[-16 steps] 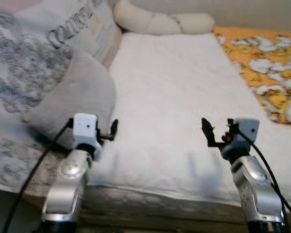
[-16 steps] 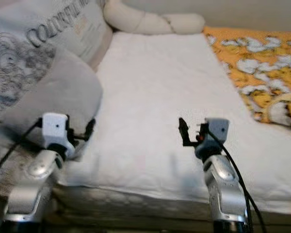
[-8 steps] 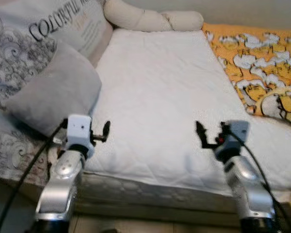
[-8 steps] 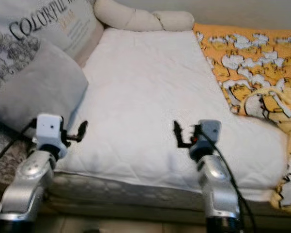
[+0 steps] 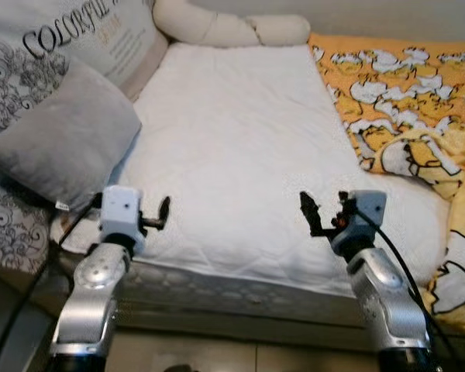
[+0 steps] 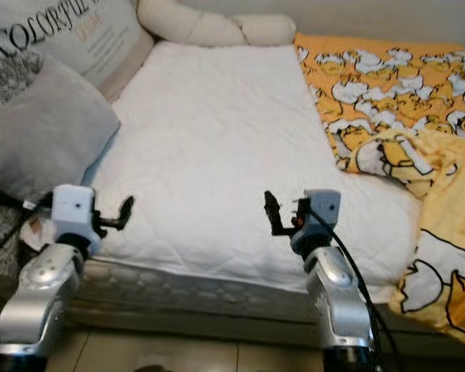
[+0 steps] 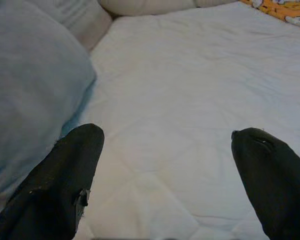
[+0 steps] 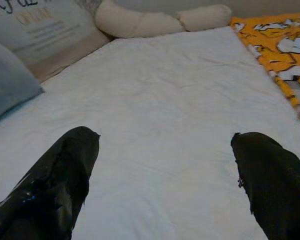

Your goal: Clean up the room

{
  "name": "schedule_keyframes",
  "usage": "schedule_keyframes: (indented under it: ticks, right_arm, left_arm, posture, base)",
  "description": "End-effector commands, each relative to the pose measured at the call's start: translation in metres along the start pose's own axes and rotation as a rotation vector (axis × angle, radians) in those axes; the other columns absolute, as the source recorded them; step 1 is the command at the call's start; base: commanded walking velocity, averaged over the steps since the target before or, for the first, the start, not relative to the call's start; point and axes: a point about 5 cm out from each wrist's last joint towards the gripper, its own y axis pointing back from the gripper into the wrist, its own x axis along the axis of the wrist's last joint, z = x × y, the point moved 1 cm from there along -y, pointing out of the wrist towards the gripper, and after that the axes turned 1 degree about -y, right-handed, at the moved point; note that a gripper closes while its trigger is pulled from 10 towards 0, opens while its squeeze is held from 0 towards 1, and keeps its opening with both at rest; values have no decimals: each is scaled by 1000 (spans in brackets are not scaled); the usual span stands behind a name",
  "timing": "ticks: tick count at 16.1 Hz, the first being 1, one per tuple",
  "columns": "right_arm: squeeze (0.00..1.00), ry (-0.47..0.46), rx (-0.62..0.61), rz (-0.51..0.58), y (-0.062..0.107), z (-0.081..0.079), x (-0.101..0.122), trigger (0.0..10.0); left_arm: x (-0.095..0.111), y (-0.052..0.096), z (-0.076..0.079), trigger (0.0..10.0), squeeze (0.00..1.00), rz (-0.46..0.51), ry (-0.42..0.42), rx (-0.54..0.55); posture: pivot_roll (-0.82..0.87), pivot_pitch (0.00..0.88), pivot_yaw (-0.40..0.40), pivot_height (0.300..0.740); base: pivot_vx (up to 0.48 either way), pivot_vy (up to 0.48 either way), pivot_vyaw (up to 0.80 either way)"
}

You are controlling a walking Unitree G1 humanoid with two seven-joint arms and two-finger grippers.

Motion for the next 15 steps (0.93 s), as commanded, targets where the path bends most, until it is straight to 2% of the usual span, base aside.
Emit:
schedule_keyframes:
  ticks: [1,9,15]
  right_arm:
    - [1000,-1,-46,-1,3,11,0,10000]
    - [1000,-7,-41,-7,-1,7,-1,10000]
    - [1000,-14,-58,-6,-5,9,-1,10000]
  left_arm:
    - [0,1,6,10000,1000,-1,-11,-20]
    - [5,-3,3,10000,1000,6,-7,-9]
    - [6,-7,1,10000,1000,7,-7,-6]
  posture:
    - [-7,0,16,740]
    - [-16,0,28,740]
    - [-17,0,31,740]
  base:
    - [0,-337,0]
    - [0,-357,0]
    - [0,-383,695]
